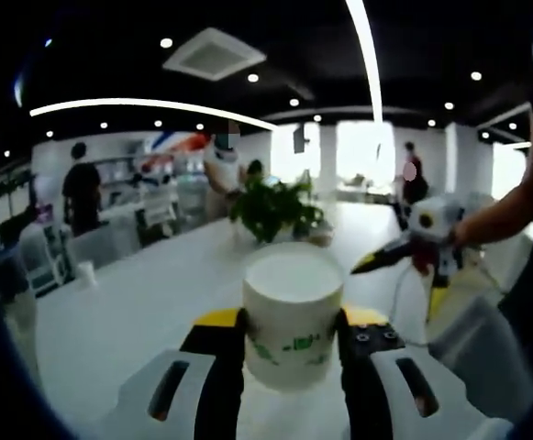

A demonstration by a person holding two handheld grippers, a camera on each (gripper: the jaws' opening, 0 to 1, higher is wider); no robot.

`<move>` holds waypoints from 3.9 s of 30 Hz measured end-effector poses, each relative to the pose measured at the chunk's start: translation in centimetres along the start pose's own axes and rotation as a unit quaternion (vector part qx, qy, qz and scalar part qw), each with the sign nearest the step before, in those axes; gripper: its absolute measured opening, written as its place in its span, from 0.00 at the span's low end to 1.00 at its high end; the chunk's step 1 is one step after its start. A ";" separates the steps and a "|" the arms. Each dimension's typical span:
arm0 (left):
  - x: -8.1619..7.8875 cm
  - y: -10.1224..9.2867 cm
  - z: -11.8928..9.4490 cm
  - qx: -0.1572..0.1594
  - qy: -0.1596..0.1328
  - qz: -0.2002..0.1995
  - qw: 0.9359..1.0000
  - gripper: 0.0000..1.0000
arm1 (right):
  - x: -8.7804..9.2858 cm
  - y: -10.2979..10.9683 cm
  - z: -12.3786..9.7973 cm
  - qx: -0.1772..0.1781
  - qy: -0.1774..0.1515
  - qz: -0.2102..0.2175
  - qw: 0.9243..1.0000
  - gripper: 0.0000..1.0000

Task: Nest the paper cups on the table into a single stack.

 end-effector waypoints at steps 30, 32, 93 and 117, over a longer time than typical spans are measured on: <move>0.8 -5.2 0.3 0.054 0.024 0.028 0.998 0.38 | -1.9 0.0 -0.1 0.000 -0.020 -0.009 1.000 0.94; 0.7 -5.4 0.3 0.056 0.025 0.029 0.998 0.38 | -2.0 0.0 -0.1 -0.001 -0.021 -0.010 1.000 0.94; -1.4 -9.2 -2.5 0.112 -0.136 -0.063 0.982 0.38 | -12.0 3.3 -0.6 -0.151 -0.155 0.083 0.973 0.30; 1.5 -10.1 -2.7 0.141 -0.054 -0.039 0.988 0.38 | -12.7 5.9 -1.0 -0.219 -0.174 0.098 0.955 0.09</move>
Point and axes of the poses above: the point that each gripper's makers call its tool centre point, and the gripper's own axes: z roughly forward along the fingers, y roughly to its left, x roughly out of its underside, the point moved 6 cm from there along -z, roughly backward along the fingers, and after that the axes turned 13 degrees about -z, right-handed, at the moved point
